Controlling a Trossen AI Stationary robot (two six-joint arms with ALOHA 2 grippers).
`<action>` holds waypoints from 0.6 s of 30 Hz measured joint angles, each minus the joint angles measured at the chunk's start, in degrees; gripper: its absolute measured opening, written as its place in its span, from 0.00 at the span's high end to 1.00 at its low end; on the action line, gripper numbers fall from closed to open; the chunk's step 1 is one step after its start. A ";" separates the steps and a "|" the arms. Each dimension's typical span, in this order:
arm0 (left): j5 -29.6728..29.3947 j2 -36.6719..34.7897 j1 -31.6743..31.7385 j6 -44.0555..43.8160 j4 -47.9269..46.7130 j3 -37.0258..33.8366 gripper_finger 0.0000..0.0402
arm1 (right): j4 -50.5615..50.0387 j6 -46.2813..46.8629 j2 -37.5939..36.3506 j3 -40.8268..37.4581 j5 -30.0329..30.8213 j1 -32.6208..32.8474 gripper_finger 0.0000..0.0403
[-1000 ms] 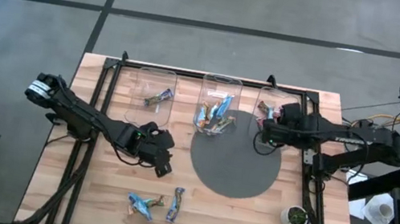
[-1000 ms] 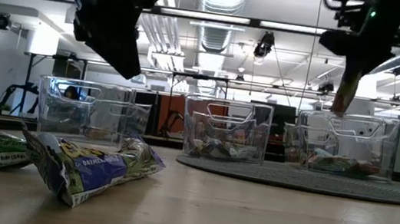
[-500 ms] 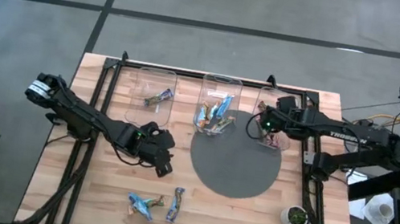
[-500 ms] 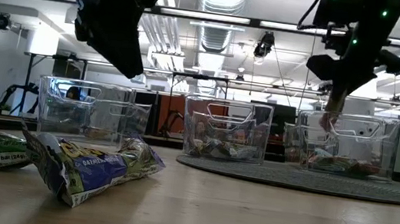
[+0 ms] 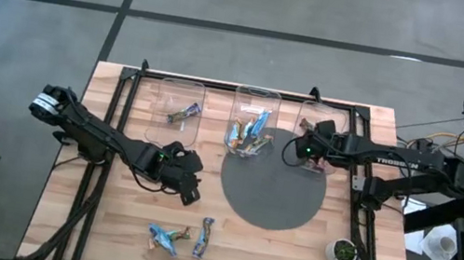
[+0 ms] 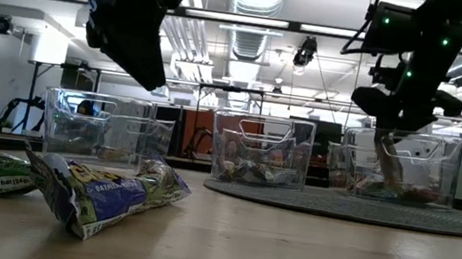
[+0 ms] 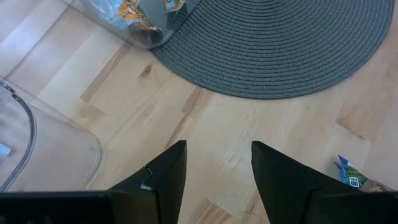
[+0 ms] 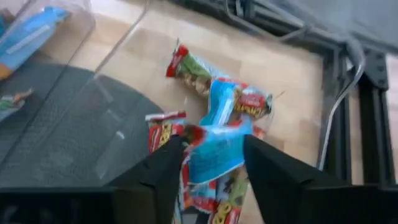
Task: Pick and place Granola Bars by type
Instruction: Put the red granola bar into the right transparent bin, then put the blue granola bar into the left transparent bin
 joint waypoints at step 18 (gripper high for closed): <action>0.16 0.00 0.00 -1.98 0.11 0.02 0.59 | 24.34 -14.94 0.12 5.39 -25.31 15.36 0.33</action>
